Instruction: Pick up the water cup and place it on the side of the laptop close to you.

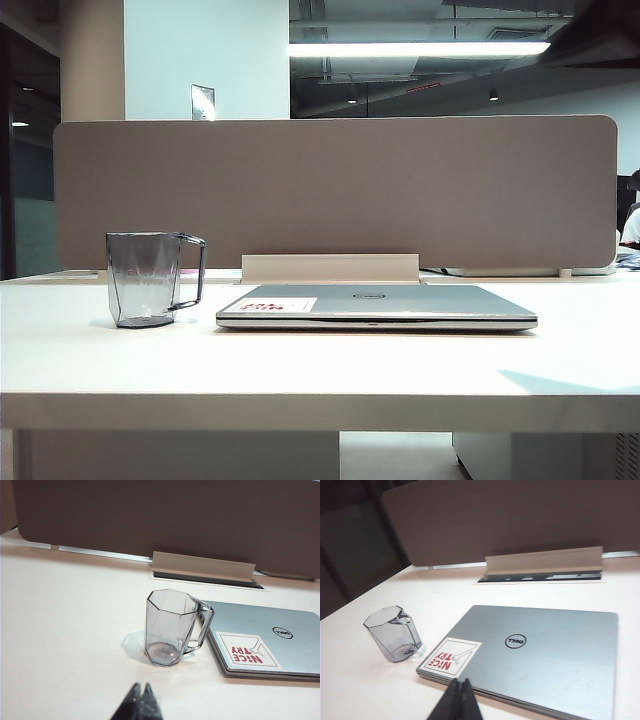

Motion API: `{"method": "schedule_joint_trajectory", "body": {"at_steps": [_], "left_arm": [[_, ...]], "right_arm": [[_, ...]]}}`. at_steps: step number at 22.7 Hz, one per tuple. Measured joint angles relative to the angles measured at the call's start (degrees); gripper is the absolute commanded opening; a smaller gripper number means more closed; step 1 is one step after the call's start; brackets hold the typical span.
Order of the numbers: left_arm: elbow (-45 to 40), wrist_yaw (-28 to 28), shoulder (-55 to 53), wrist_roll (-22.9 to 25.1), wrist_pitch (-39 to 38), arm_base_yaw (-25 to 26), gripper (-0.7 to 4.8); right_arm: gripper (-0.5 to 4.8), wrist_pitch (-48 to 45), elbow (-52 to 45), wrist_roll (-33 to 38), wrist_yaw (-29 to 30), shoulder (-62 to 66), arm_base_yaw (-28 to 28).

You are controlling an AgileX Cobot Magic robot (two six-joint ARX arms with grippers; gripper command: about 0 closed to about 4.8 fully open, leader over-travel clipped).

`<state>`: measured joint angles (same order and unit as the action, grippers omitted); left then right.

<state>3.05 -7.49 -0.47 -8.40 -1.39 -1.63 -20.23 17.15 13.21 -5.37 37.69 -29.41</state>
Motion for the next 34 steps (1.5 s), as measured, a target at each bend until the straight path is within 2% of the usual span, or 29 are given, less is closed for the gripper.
{"method": "schedule_joint_trajectory", "body": {"at_steps": [5, 11, 14, 16, 19, 23, 27, 34], "left_arm": [[0.0, 0.0, 0.0, 0.0, -0.2, 0.0, -0.04], [0.0, 0.2, 0.0, 0.0, -0.9, 0.0, -0.04], [0.0, 0.6, 0.0, 0.0, -1.0, 0.0, -0.04], [0.0, 1.0, 0.0, 0.0, -1.0, 0.0, -0.04], [0.0, 1.1, 0.0, 0.0, -1.1, 0.0, -0.04], [0.0, 1.1, 0.0, 0.0, -1.5, 0.0, -0.04], [0.0, 1.1, 0.0, 0.0, -1.6, 0.0, -0.04], [0.0, 1.1, 0.0, 0.0, -1.9, 0.0, -0.04]], "right_arm": [[-0.04, -5.8, 6.6, -0.2, 1.0, 16.2, -1.1], [-0.01, -8.6, 14.2, -0.2, 3.3, 30.1, -2.9], [0.0, -10.8, 21.1, -0.2, 4.9, 40.5, -4.7], [0.26, -10.8, 23.9, -0.2, 5.4, 44.2, -5.6], [0.97, -10.8, 29.3, -0.4, 6.2, 50.5, -7.4], [1.03, -10.8, 36.2, -1.4, 7.4, 58.7, -9.8], [1.92, -10.8, 42.3, -1.7, 7.6, 65.4, -11.2], [1.94, -8.7, 52.9, -1.7, 6.3, 76.8, -14.4]]}}
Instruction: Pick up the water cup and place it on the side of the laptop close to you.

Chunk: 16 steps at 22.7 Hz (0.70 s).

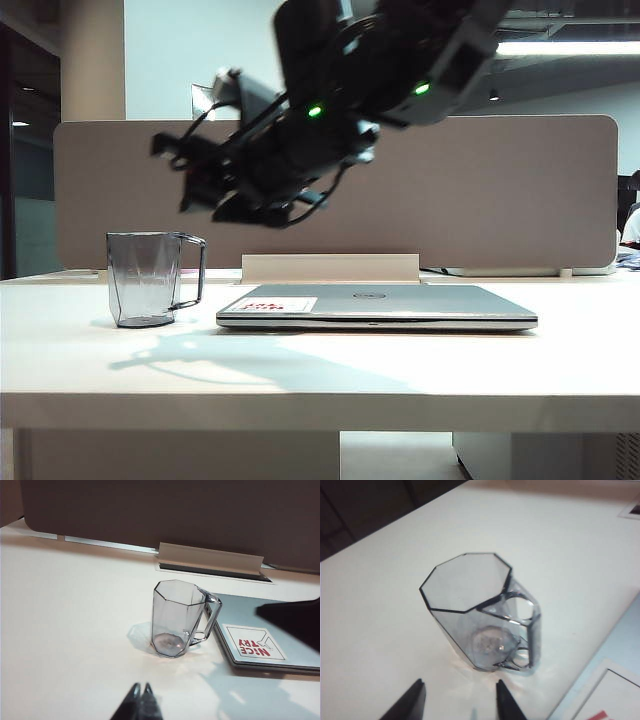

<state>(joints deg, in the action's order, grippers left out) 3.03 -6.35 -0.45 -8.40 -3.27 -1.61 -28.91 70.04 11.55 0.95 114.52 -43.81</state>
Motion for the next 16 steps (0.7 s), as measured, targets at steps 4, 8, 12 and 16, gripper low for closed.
{"method": "schedule_joint_trajectory", "body": {"at_steps": [4, 8, 12, 16], "left_arm": [[0.0, 0.0, 0.0, 0.0, 0.0, 0.0, -0.04], [0.0, 0.1, 0.0, 0.0, 0.0, 0.0, -0.04], [0.0, 0.1, 0.0, 0.0, 0.0, 0.0, -0.04], [0.0, 0.1, 0.0, 0.0, 0.0, 0.0, -0.04]], "right_arm": [[1.94, 3.0, 5.0, 0.0, -4.0, 5.3, -1.0], [1.94, 5.1, 6.9, 0.3, -7.0, 6.6, -0.9], [1.94, 4.8, 7.0, 0.5, -10.0, 6.7, -0.9], [1.94, 4.0, 8.5, 0.8, -9.9, 8.8, -1.0]]}}
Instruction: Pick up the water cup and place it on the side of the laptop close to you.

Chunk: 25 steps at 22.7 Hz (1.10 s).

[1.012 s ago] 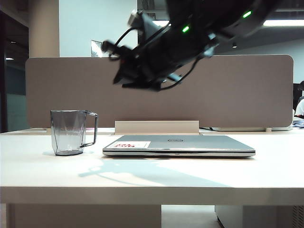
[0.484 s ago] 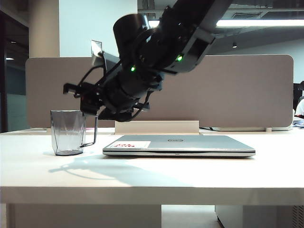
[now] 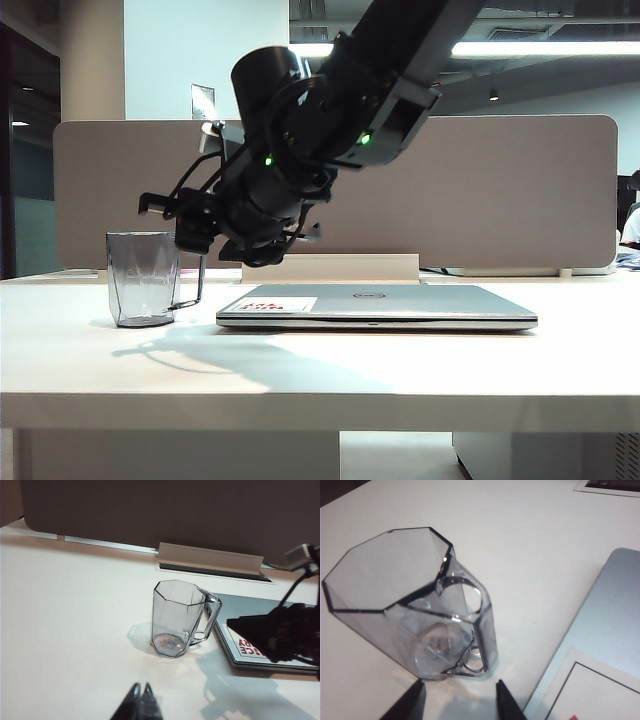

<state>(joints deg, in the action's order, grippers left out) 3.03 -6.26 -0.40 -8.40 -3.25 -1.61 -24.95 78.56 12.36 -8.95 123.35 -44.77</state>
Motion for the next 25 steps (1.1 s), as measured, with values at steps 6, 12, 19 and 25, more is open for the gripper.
{"method": "schedule_joint_trajectory", "body": {"at_steps": [6, 12, 19, 25], "left_arm": [[0.0, 0.0, 0.0, 0.0, 0.0, 0.0, -0.04], [0.0, 0.0, 0.0, 0.0, 0.0, 0.0, -0.04], [0.0, 0.0, 0.0, 0.0, 0.0, 0.0, -0.04], [0.0, 0.0, 0.0, 0.0, 0.0, 0.0, -0.04]], "right_arm": [[1.94, 0.4, 4.6, 0.9, 0.0, 3.3, 0.1], [1.92, 0.9, 8.1, 0.9, 0.0, 6.9, 0.5], [1.87, 0.4, 10.2, 1.7, -1.2, 7.9, 2.0], [1.46, 0.9, 10.2, 3.7, -1.4, 8.4, 3.4]]}}
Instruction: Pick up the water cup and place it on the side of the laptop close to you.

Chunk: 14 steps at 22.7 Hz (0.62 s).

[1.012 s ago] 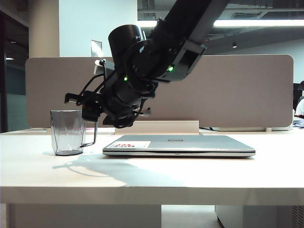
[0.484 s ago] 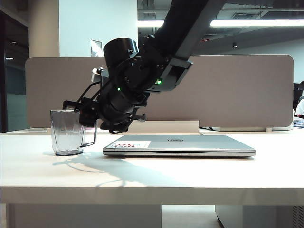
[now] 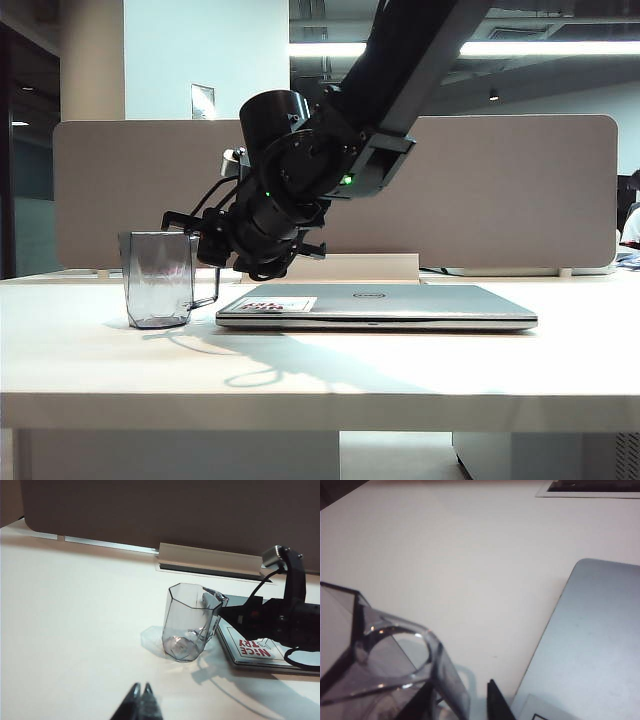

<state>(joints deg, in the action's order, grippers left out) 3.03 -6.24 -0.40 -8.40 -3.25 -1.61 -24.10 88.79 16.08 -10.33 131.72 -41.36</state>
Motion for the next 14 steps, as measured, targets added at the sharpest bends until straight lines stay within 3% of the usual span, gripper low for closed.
{"method": "schedule_joint_trajectory", "body": {"at_steps": [8, 11, 14], "left_arm": [[0.0, 0.0, 0.0, 0.0, 0.0, 0.0, -0.04], [0.0, 0.0, 0.0, 0.0, 0.5, 0.0, -0.04], [0.0, 0.0, 0.0, 0.0, 1.2, 0.0, -0.04]], "right_arm": [[1.42, -2.5, 1.3, 0.2, 1.5, 2.2, 0.0], [0.46, -2.0, 3.2, 0.2, 2.9, 4.0, 0.0], [0.39, -2.0, 3.3, -0.5, 3.1, 4.0, 0.2]]}}
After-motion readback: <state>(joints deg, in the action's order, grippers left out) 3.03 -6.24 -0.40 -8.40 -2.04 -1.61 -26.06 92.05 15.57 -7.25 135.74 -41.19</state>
